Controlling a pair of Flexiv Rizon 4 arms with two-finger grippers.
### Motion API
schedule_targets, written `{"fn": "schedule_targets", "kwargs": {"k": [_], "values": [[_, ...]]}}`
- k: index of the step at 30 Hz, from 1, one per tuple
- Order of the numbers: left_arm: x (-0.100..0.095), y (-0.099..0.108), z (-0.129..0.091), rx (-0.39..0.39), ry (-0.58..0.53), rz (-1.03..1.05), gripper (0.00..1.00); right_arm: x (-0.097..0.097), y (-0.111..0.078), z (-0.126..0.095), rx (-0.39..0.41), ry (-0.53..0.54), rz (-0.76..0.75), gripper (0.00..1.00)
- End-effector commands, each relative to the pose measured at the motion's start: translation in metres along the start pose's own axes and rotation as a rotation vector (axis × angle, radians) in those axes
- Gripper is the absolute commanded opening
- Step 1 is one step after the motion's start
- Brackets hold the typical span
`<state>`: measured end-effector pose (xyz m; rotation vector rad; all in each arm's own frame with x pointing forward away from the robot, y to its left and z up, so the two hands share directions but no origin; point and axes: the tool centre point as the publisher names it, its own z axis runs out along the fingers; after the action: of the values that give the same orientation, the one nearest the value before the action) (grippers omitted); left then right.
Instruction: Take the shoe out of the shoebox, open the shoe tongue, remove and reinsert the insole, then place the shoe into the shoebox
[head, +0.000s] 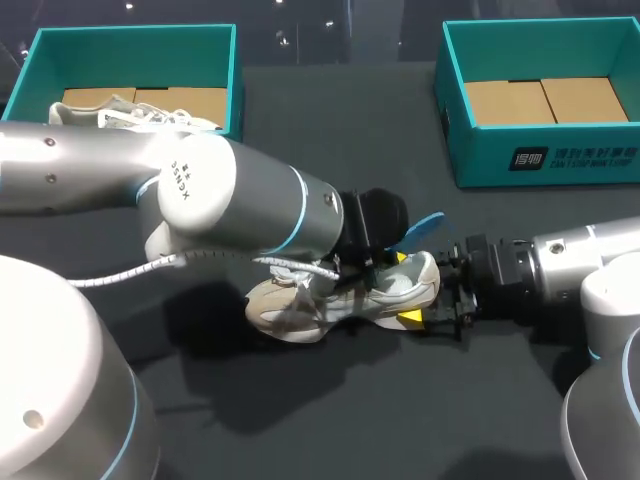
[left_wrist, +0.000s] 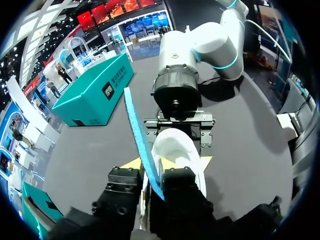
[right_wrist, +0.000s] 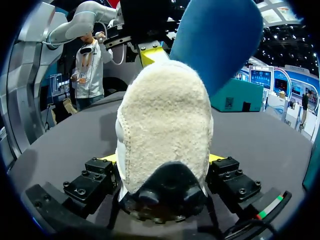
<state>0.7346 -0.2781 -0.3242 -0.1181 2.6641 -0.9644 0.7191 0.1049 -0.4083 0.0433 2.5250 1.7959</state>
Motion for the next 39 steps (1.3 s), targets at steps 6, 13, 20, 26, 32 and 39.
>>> {"fn": "schedule_targets", "kwargs": {"k": [6, 13, 20, 26, 32, 39], "values": [[0.004, 0.006, 0.011, 0.006, -0.026, -0.076, 0.28, 0.001, 0.001, 0.000, 0.002, 0.000, -0.001, 0.00], [0.005, 0.004, 0.013, 0.012, -0.038, -0.111, 0.23, 0.001, 0.001, 0.000, 0.002, 0.000, -0.001, 0.00], [0.003, 0.001, 0.017, 0.010, -0.037, -0.143, 0.01, 0.001, 0.001, 0.000, 0.002, 0.000, -0.001, 0.00], [-0.001, -0.002, 0.016, 0.021, 0.041, -0.159, 0.00, 0.001, 0.001, 0.000, 0.002, 0.000, -0.001, 0.00], [-0.012, -0.012, -0.012, 0.075, 0.221, -0.165, 0.00, 0.001, 0.001, 0.000, 0.002, 0.000, -0.001, 0.00], [-0.011, -0.034, -0.040, 0.156, 0.289, -0.148, 0.00, 0.001, 0.001, 0.000, 0.002, 0.000, -0.001, 0.00]]}}
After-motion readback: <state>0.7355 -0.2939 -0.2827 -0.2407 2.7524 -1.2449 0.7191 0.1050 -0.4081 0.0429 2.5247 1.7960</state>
